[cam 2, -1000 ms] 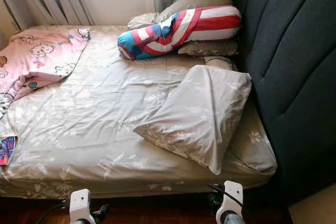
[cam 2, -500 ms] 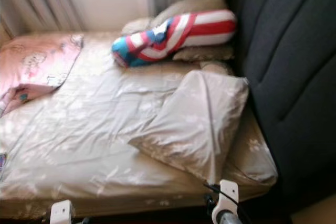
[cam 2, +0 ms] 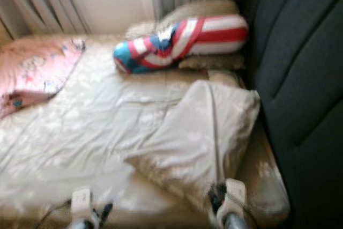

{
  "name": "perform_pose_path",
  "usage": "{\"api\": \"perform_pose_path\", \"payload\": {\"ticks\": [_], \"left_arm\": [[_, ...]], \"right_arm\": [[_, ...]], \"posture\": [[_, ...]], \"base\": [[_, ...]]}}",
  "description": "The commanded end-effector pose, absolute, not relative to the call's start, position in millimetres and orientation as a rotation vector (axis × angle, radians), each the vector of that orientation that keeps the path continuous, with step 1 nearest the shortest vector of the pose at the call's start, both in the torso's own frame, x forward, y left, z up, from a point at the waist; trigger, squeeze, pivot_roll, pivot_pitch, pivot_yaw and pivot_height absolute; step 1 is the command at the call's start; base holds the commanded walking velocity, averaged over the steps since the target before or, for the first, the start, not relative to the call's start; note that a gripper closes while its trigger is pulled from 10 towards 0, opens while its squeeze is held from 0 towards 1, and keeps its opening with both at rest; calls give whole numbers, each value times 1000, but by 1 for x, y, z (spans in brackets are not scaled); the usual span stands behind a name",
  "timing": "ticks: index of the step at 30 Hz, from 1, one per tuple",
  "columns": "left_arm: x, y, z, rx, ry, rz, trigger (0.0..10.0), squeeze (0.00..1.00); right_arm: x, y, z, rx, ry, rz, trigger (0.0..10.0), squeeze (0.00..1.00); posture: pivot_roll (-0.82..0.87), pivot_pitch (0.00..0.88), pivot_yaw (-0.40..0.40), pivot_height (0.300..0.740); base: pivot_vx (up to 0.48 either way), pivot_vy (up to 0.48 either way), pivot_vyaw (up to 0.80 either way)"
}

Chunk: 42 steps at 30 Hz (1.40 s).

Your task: Clean up the room

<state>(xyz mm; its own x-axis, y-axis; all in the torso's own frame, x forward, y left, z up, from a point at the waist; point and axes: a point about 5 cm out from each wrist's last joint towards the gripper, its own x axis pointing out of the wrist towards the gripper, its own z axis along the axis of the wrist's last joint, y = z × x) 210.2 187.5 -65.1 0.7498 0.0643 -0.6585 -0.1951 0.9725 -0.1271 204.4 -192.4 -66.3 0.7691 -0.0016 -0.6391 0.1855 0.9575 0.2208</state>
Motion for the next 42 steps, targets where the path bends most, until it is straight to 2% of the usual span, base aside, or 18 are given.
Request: {"api": "perform_pose_path", "payload": {"ticks": [1, 3, 6, 9, 10, 12, 13, 14, 16, 20, 21, 27, 40, 41, 42], "left_arm": [[208, 194, -65, -169, 700, 130, 10000, 0], [210, 199, -62, -166, 676, 129, 10000, 0], [201, 229, -58, -190, 621, 155, 10000, 0], [202, 244, -49, -185, 543, 152, 10000, 0], [210, 246, -40, -164, 471, 133, 10000, 0], [214, 246, -37, -157, 444, 126, 10000, 0], [231, 241, -22, -149, 341, 105, 10000, 0], [231, 241, -22, -149, 341, 105, 10000, 0], [260, 223, 7, -111, 184, 40, 10000, 0], [271, 211, 22, -99, 113, 2, 10000, 0], [276, 204, 30, -100, 80, -20, 10000, 0], [278, 195, 36, -98, 56, -63, 10000, 0], [246, 193, 33, -84, 107, -91, 10000, 0], [243, 194, 34, -82, 110, -93, 10000, 0], [241, 194, 35, -82, 114, -93, 10000, 0]], "right_arm": [[208, -191, -63, 305, 642, -100, 10000, 0], [207, -191, -63, 315, 628, -105, 10000, 0], [206, -191, -63, 333, 610, -118, 10000, 0], [250, -178, -35, 330, 485, -86, 10000, 27], [270, -170, -20, 334, 428, -71, 10000, 1000], [273, -169, -17, 336, 417, -69, 10000, 1000], [273, -168, -17, 337, 412, -72, 10000, 1000], [273, -168, -17, 337, 412, -72, 10000, 1000], [272, -165, -18, 337, 410, -77, 10000, 1000], [272, -162, -19, 330, 426, -68, 10000, 1000], [270, -161, -21, 324, 446, -69, 10000, 0], [267, -162, -26, 297, 492, -85, 10000, 0], [257, -165, -37, 287, 586, -154, 10000, 0], [257, -166, -37, 306, 580, -170, 10000, 1000], [257, -167, -36, 312, 577, -179, 10000, 1000]], "posture": [[-23, 49, -10, 740], [-23, 51, -10, 740], [-21, 55, -7, 740], [-19, 56, -3, 740], [-18, 55, -2, 740], [-18, 55, -2, 740], [-15, 53, -1, 740], [-15, 53, -1, 740], [-13, 50, 7, 740], [-11, 50, 10, 740], [-7, 54, 14, 740], [4, 65, 18, 740], [68, 176, 46, 740], [75, 187, 51, 740], [75, 187, 51, 740]], "base": [[0, 0, 0], [0, 0, 0], [0, 0, 0], [0, 0, 0], [0, 0, 0], [0, 0, 0], [0, 0, 0], [0, 0, 0], [0, 0, 0], [0, 0, 0], [0, 0, 0], [0, 0, 0], [0, 0, 0], [0, 0, 0], [0, 0, 0]]}}
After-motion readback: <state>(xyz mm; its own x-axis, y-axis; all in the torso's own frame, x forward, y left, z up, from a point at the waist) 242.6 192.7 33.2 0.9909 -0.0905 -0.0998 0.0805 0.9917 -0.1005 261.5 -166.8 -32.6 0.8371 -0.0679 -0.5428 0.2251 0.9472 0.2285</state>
